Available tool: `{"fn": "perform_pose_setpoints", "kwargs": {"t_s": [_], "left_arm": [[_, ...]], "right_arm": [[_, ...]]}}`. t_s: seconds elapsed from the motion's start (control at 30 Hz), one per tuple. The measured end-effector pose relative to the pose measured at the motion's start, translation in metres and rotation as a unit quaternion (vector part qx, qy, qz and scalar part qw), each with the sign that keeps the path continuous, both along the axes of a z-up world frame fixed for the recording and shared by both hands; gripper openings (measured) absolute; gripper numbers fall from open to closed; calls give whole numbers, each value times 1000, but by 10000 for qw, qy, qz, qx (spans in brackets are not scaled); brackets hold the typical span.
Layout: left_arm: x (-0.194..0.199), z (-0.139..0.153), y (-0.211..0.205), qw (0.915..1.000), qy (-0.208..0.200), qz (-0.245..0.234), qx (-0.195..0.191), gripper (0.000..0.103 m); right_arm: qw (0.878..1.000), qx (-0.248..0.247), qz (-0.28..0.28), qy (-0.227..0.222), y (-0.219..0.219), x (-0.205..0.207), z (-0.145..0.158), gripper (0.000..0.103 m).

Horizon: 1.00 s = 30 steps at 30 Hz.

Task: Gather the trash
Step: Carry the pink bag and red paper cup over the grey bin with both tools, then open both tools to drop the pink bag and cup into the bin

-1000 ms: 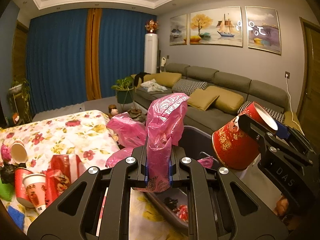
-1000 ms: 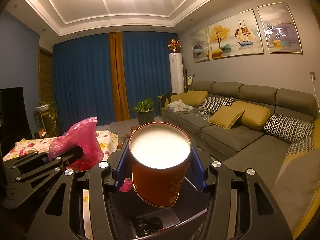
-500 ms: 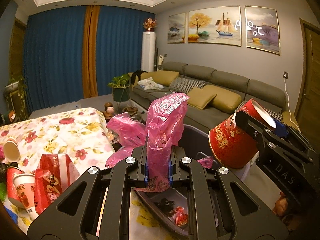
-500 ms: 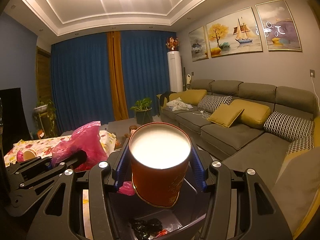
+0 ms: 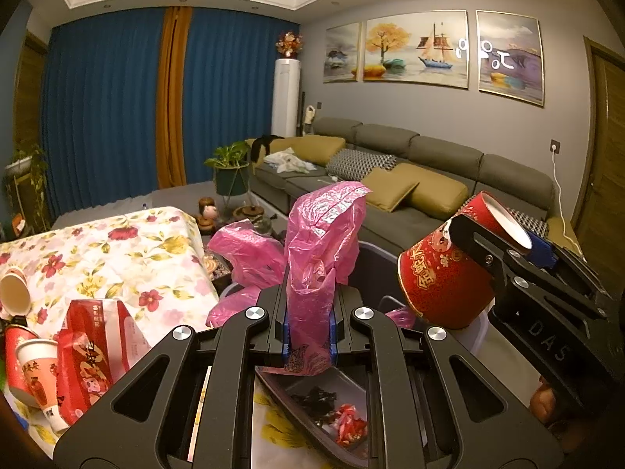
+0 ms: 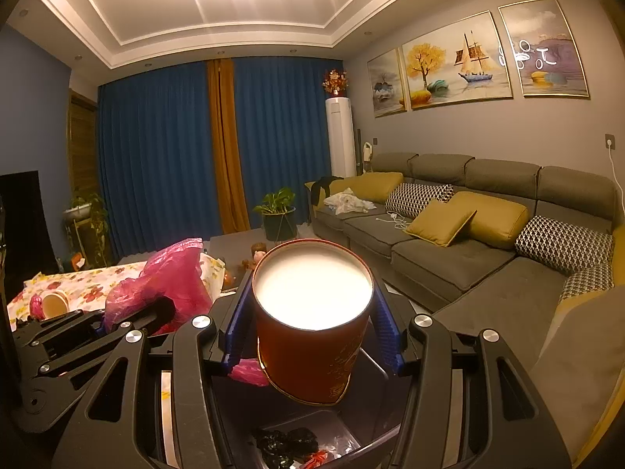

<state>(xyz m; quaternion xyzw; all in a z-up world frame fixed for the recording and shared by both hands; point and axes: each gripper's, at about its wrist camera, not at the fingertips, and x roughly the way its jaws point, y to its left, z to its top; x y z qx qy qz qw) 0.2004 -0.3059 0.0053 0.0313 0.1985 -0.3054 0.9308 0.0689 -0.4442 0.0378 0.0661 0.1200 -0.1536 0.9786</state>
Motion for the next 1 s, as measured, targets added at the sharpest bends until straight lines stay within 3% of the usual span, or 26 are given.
{"fn": "perform_pose_setpoints", "kwargs": {"t_s": [0.53,0.6,0.67,0.7,0.8,1.0], "left_arm": [[9,-7,-3,9997,100,-223,-24,13],[11,-9,-2,9993,125,-352,-41,15],[14,-11,-2,9992,111,-376,10,25],[16,-12,-1,9993,93,-351,47,40],[17,-14,4,9996,88,-255,-7,66],[14,-12,24,10000,45,26,-63,81]], "right_arm": [[10000,49,-6,37,-3,5,-1,55],[10000,67,-8,36,-4,6,-1,61],[10000,91,-31,-22,-6,3,-1,68],[9999,100,-50,-50,-7,2,0,68],[9998,153,-95,-73,-9,-1,0,71],[9996,194,-108,-194,-3,-14,2,81]]}}
